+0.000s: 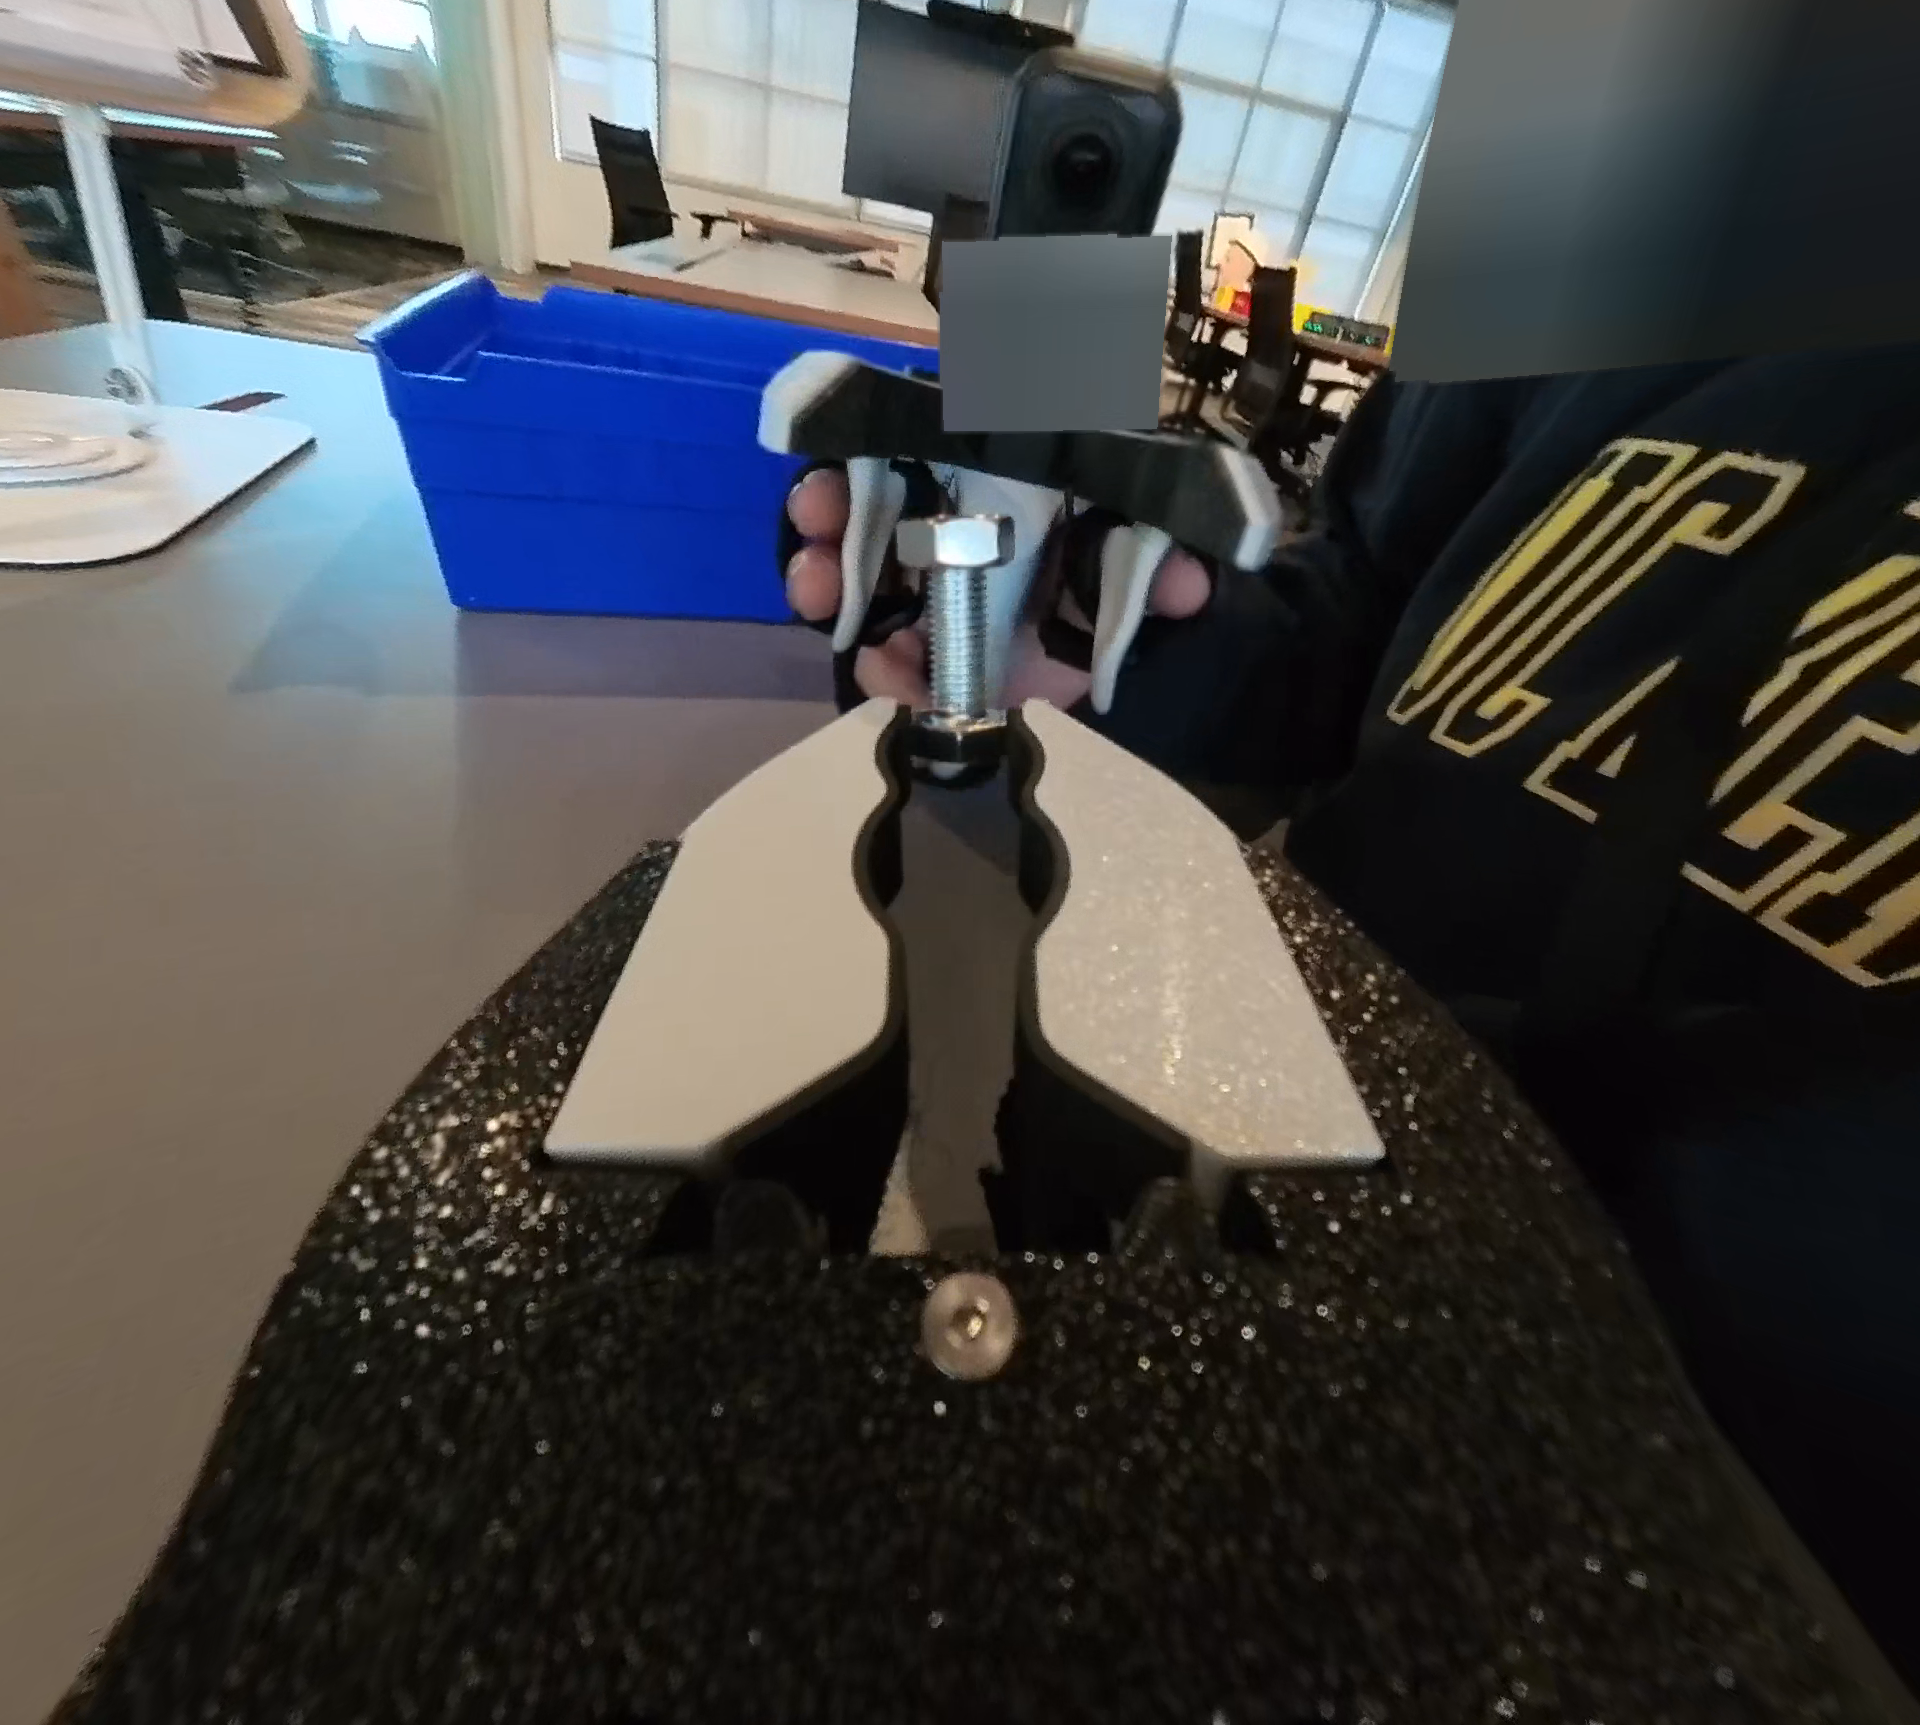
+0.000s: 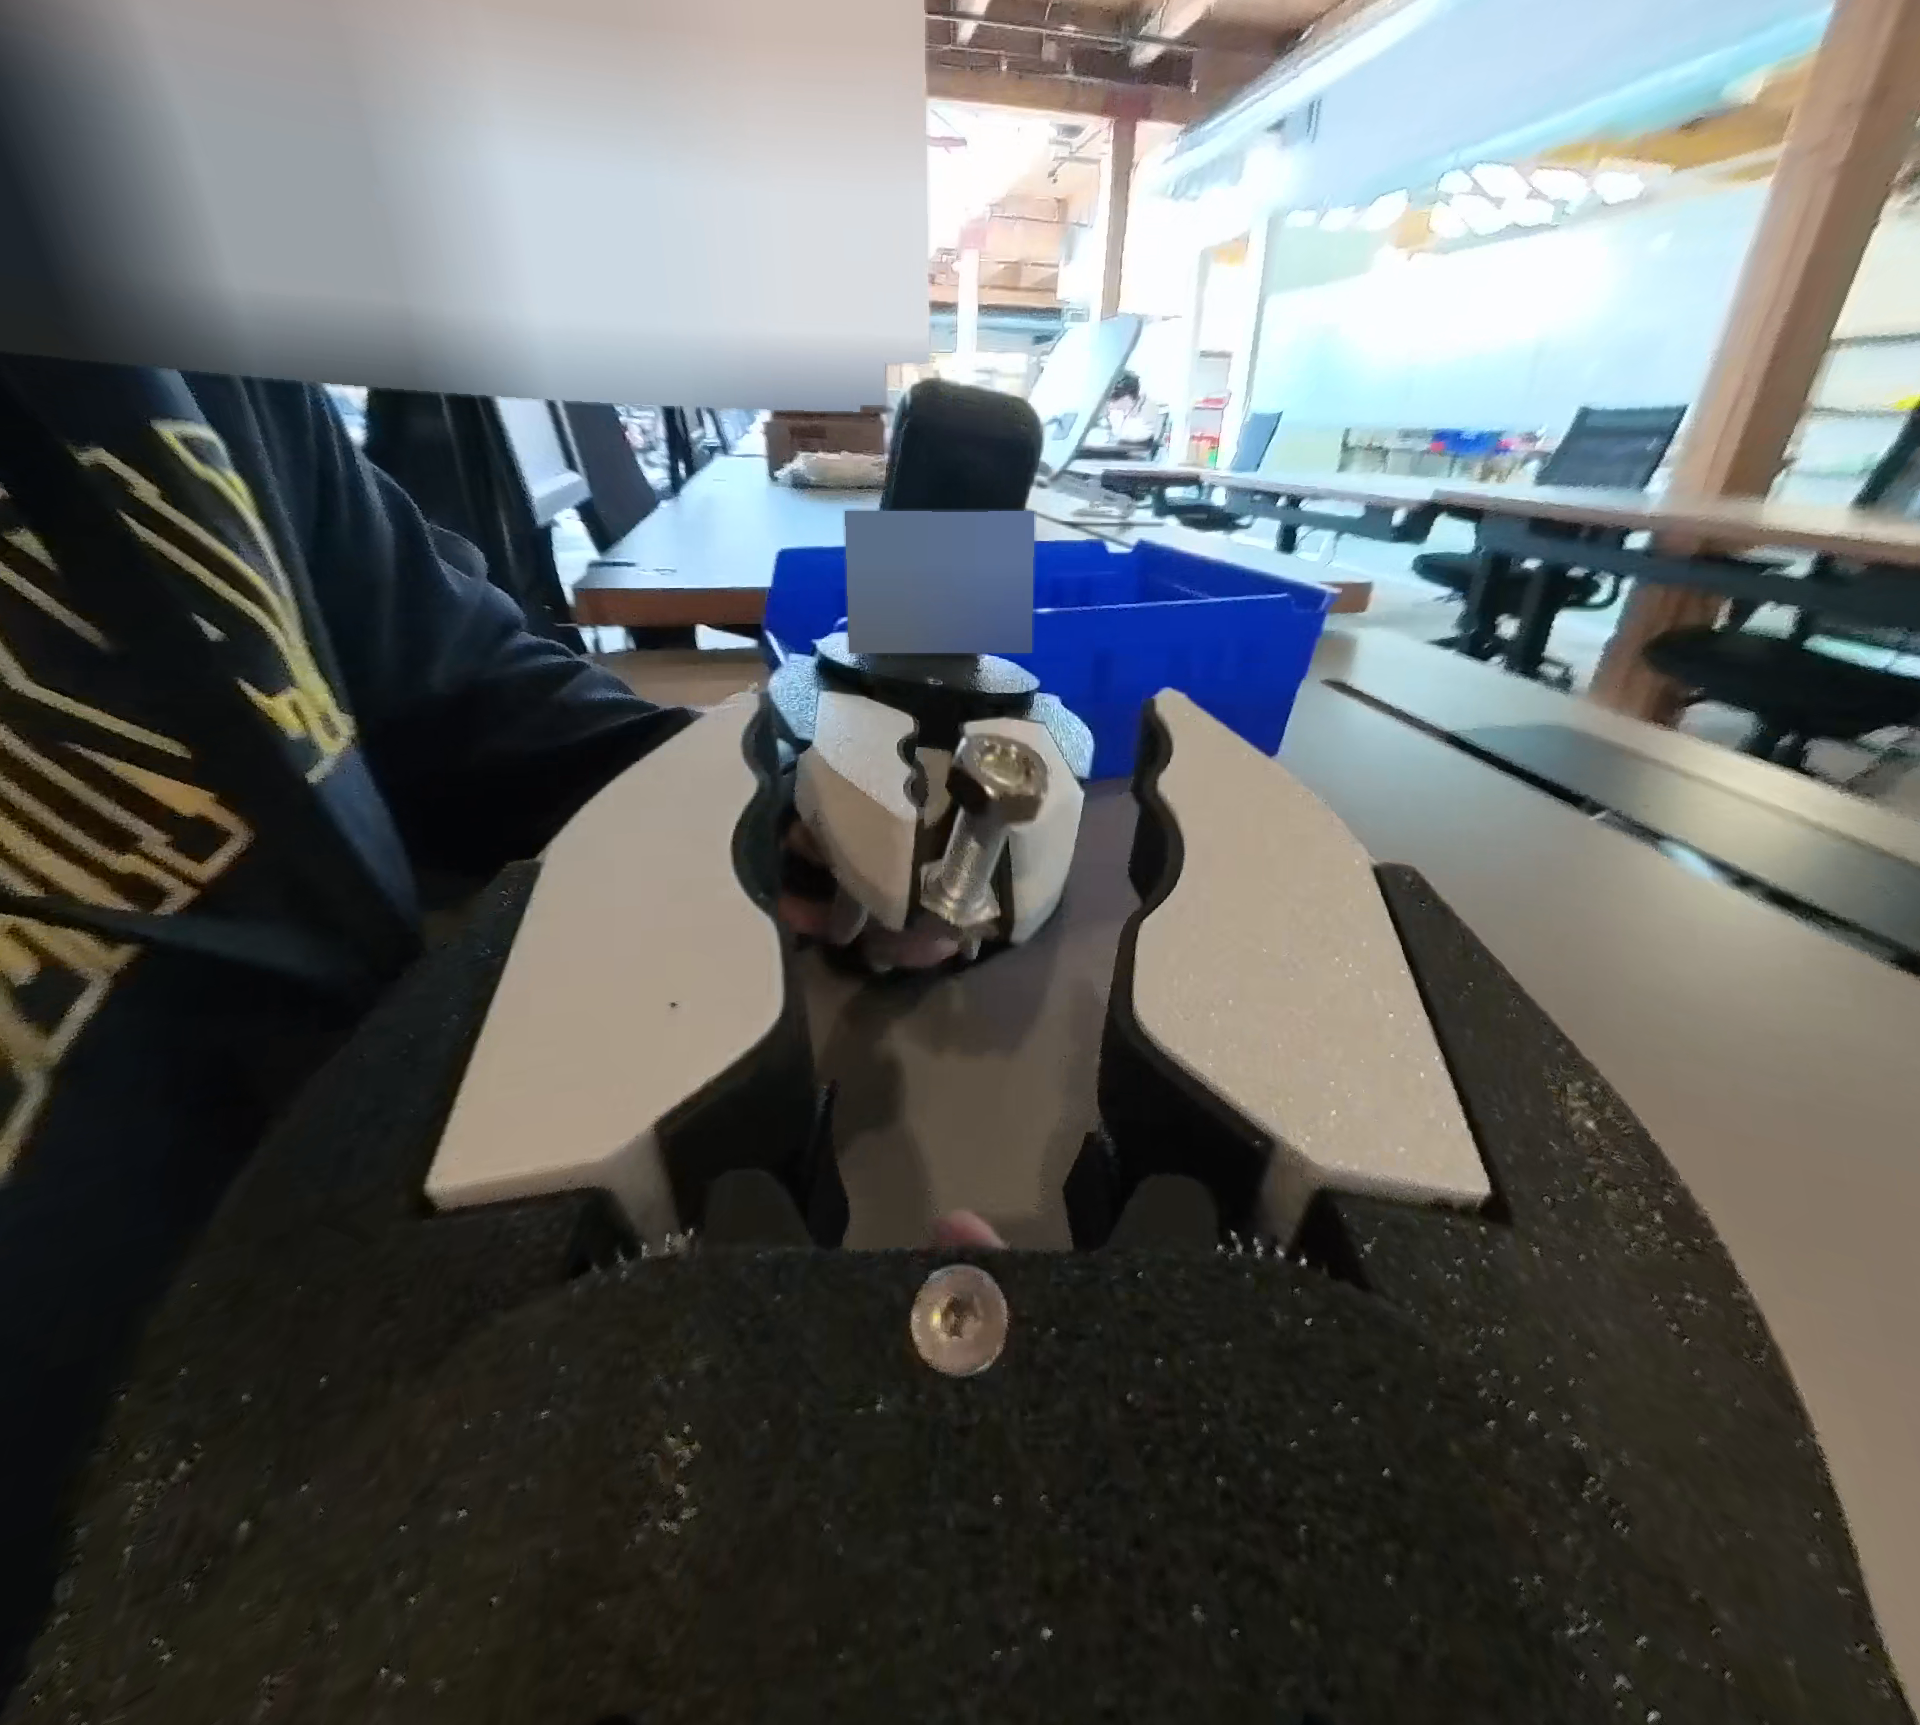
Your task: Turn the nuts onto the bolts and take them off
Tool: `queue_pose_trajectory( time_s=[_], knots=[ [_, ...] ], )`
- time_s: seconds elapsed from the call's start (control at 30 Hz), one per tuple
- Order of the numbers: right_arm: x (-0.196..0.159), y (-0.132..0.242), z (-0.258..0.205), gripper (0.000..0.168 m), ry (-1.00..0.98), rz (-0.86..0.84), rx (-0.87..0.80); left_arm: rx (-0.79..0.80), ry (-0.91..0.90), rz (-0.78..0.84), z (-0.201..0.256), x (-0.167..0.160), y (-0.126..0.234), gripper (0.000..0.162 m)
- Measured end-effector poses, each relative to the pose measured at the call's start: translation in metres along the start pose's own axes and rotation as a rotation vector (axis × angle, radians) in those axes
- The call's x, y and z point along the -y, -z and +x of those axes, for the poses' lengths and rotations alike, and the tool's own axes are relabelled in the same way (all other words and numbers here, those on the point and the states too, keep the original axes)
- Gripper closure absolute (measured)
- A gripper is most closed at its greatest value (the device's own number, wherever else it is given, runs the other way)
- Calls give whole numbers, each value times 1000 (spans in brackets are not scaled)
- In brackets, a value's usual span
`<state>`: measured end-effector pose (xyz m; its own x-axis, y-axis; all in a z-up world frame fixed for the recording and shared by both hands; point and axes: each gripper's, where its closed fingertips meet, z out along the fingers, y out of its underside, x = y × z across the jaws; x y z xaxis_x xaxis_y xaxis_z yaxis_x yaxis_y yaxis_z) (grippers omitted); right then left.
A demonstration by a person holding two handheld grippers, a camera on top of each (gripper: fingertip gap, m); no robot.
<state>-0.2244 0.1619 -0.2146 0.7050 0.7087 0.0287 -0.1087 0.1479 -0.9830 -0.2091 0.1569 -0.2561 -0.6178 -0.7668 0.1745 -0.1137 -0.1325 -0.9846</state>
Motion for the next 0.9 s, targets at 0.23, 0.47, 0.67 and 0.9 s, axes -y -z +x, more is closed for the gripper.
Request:
queue_pose_trajectory(
  time_s=[0.23,0.47,0.67,0.9],
  knots=[
    [-12,-14,-13,104,-13,-44,52,-26,-2,-25,3,-3,-2,145],
    [-9,4,-13,101,-37,-104,119,-3,21,35,-2,4,3,145],
    [-4,21,-10,113,-216,-155,179,-5,28,33,-2,4,3,145],
    [-12,-3,-6,106,-254,-138,80,-15,13,-9,0,-1,0,145]
  ],
)
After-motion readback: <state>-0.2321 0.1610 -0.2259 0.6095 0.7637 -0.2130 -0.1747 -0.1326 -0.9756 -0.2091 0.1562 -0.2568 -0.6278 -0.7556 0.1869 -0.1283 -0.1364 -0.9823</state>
